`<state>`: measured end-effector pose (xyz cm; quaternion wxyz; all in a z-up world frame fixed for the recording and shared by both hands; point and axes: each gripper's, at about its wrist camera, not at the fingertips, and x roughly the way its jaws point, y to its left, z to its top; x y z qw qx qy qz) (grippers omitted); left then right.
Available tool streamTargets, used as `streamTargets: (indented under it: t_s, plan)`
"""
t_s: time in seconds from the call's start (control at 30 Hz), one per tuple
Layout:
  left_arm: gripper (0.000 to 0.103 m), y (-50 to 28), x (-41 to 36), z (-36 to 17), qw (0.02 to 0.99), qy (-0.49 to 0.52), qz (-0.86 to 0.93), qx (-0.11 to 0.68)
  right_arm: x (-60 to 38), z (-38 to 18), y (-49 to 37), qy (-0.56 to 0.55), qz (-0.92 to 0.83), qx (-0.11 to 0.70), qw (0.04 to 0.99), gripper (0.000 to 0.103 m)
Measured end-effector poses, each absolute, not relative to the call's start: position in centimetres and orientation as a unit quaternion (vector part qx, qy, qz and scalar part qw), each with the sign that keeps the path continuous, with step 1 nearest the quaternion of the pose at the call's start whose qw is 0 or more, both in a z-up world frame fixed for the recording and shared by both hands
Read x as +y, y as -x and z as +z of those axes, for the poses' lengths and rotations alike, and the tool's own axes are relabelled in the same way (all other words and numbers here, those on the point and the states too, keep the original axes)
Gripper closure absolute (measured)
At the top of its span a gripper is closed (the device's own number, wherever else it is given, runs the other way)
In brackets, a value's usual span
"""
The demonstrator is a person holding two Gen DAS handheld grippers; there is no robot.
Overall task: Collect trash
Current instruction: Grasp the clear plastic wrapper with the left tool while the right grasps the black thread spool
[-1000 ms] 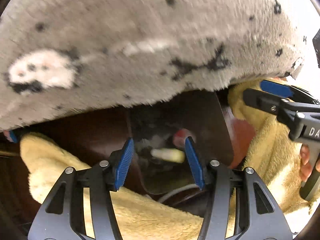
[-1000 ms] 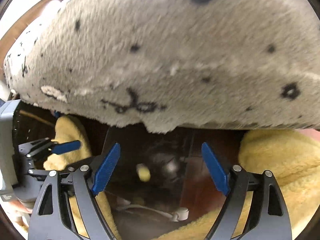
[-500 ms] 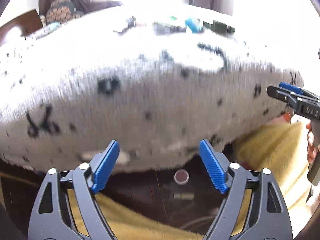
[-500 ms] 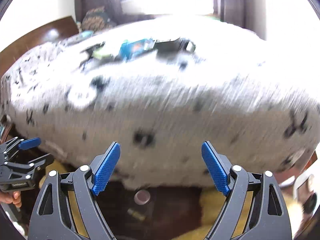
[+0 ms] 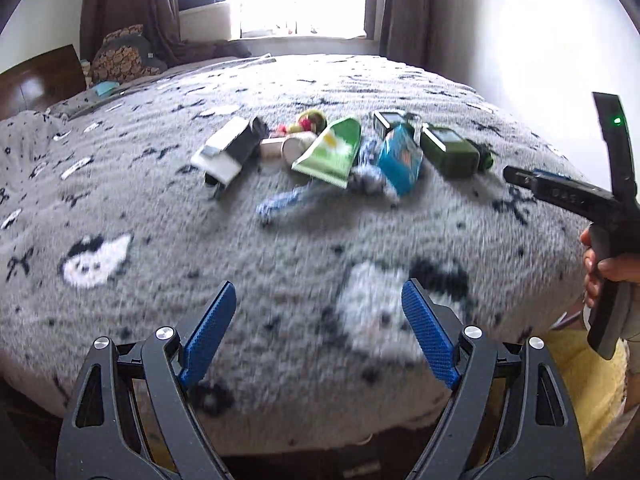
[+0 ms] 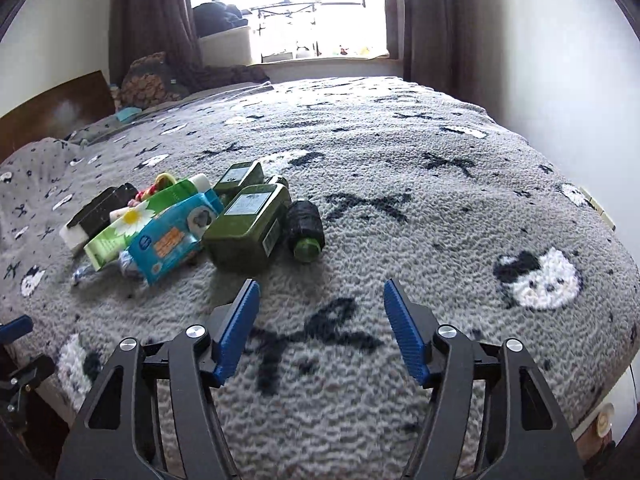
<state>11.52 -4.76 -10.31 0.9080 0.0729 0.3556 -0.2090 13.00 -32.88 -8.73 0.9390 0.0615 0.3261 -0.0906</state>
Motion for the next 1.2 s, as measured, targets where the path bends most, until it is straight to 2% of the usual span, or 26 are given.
streamTargets:
  t_s: [0.17,0.47,0.67,0.73,0.77,0.8,0.87,0.9,1.0,1.2]
  plan:
    - [0.023,-14.5,-6.5,-10.4,0.905,-0.078,-0.203,0.364,-32.9,-10.3,-16.0,-0.044,-0.106,0.347,0.931,0.050]
    - [0.025,-18.5,-7.9,-10.9,0.900,-0.068,-0.203,0.380,-32.0,-10.8,-19.6,-0.023,-0.099,0.369,0.924,0.050]
    - [0.038,-20.4,-8.3,-11.8,0.893,-0.067,-0.215,0.390,-32.0,-11.3,-21.6,-0.019,-0.106,0.382,0.918,0.050]
    - [0.047,-20.9,-8.3,-11.9,0.894,-0.068,-0.216,0.386,-32.0,-11.3,-21.8,-0.019,-0.107,0.383,0.917,0.051]
    - [0.057,-21.1,-8.4,-12.0,0.895,-0.068,-0.216,0.385,-31.9,-11.3,-21.9,-0.018,-0.106,0.383,0.918,0.055]
    - [0.071,-21.3,-8.3,-11.9,0.895,-0.066,-0.218,0.384,-31.8,-11.3,-21.9,-0.016,-0.103,0.382,0.918,0.064]
    - [0.084,-21.4,-8.1,-11.8,0.893,-0.059,-0.220,0.387,-31.5,-11.1,-21.7,-0.008,-0.097,0.377,0.921,0.076]
    - [0.088,-21.4,-7.8,-11.8,0.893,-0.056,-0.222,0.388,-31.2,-11.0,-21.4,-0.002,-0.096,0.374,0.923,0.076]
    - [0.094,-20.6,-7.1,-11.6,0.891,-0.046,-0.233,0.387,-30.8,-10.7,-20.3,0.003,-0.097,0.365,0.926,0.076]
    - [0.096,-16.8,-6.1,-11.0,0.894,-0.039,-0.249,0.369,-29.5,-9.9,-16.6,-0.003,-0.064,0.346,0.936,0.076]
